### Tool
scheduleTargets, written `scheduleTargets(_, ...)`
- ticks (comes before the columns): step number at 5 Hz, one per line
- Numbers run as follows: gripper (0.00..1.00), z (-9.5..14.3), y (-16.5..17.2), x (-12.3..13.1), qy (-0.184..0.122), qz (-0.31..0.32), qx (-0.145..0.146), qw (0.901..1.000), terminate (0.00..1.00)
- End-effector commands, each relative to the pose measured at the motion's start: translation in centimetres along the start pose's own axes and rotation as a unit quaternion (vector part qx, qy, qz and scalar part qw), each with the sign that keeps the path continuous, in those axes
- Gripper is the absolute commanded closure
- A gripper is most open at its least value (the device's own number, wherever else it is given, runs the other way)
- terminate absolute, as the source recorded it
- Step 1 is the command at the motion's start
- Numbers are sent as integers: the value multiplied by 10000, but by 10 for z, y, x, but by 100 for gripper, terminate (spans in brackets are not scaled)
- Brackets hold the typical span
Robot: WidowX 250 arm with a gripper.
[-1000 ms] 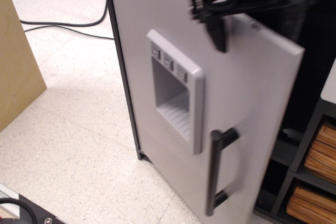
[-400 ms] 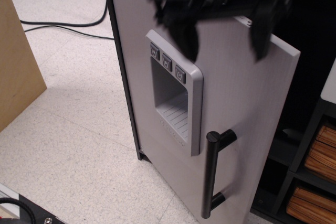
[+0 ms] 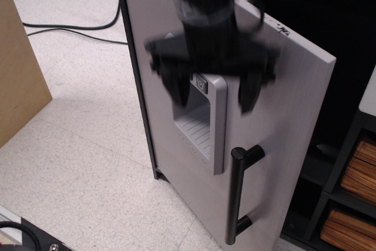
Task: Close fridge
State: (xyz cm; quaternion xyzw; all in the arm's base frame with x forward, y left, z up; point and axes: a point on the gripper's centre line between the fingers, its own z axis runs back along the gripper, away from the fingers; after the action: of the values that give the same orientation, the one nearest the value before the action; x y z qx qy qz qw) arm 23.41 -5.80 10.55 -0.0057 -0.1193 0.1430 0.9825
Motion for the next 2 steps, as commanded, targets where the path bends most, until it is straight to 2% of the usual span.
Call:
scheduleTargets(1, 0, -32, -20, 10, -380, -404, -67, 9984, 0)
scheduleTargets(2, 0, -39, -32, 20, -456, -379, -411, 9974, 0)
